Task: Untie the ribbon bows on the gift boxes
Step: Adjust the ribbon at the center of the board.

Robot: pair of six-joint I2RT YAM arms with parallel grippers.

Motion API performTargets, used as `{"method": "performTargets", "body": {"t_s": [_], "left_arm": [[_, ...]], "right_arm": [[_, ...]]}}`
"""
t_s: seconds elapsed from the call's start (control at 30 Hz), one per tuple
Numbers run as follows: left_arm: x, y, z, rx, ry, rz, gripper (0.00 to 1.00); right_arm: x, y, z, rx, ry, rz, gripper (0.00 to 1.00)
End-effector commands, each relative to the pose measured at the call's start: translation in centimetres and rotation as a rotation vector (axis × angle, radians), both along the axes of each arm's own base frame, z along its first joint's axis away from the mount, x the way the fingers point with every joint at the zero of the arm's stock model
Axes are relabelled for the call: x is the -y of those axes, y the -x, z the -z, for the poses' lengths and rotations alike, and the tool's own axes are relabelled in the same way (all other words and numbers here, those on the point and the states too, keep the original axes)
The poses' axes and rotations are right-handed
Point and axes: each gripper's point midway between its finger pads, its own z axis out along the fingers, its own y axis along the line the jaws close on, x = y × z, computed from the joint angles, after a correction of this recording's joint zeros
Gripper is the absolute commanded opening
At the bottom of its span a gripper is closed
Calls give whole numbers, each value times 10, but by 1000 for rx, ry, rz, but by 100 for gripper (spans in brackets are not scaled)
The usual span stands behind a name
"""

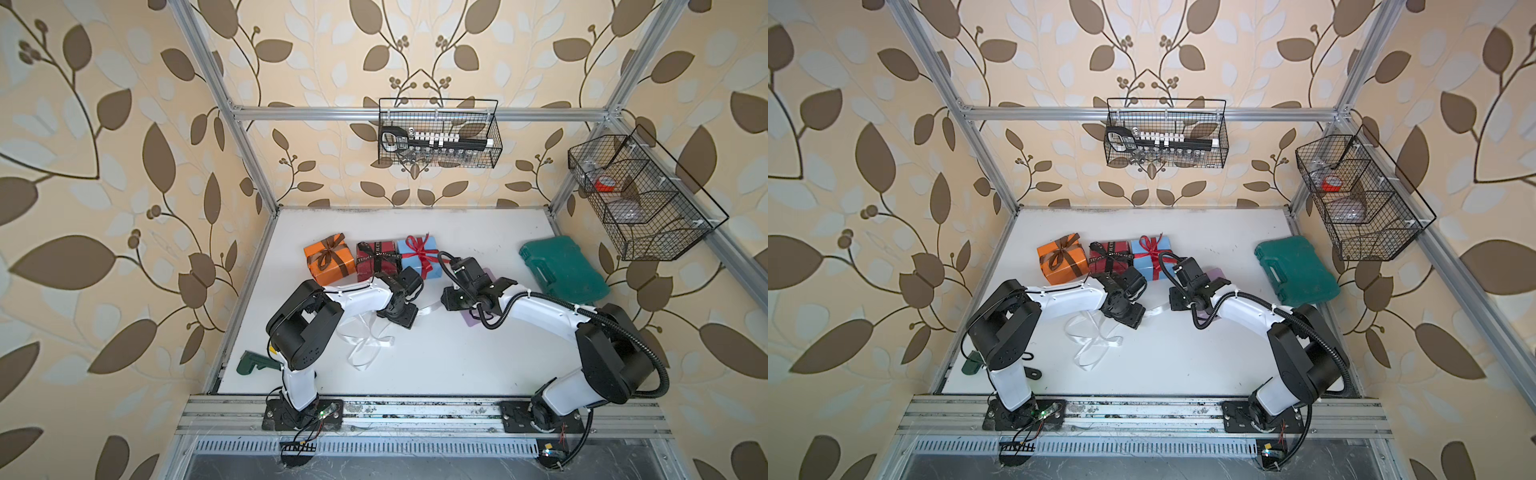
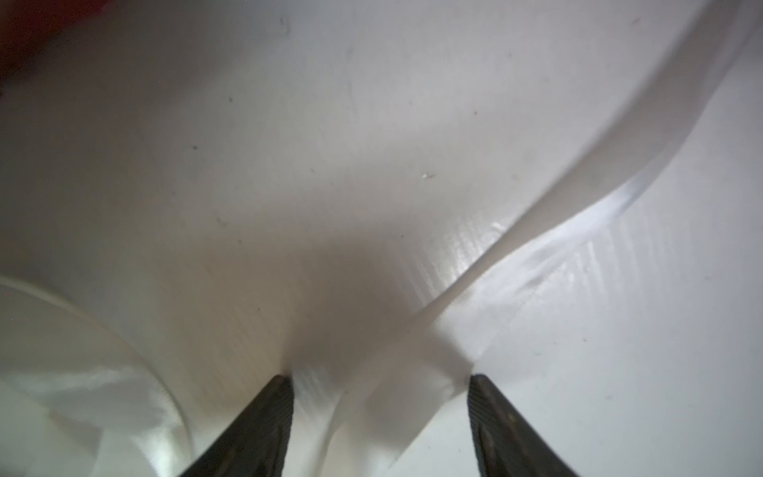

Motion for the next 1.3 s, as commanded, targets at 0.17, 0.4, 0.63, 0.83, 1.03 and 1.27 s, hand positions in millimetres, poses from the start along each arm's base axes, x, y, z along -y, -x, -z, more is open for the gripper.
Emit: {"method": "performTargets", "body": {"t_s": [0.17, 0.4, 0.63, 0.83, 1.03, 1.27], "left_arm": [[-13, -9, -1, 42, -74, 1, 0], [-76, -7, -18, 11, 45, -247, 0], [-146, -12, -34, 69, 79, -528, 0], [-197, -8, -41, 104, 104, -769, 0], [-247, -1, -45, 143, 168, -1035, 0], [-250, -13, -64, 168, 219, -1033, 99]], "right_arm": [[12, 0, 12, -3, 33, 24, 40], [43, -17, 21, 4, 75, 115, 39], [55, -31, 24, 9, 73, 141, 39], [49, -42, 21, 20, 71, 124, 39], [42, -52, 11, 27, 68, 90, 43], [28, -66, -28, 81, 3, 74, 52]]}}
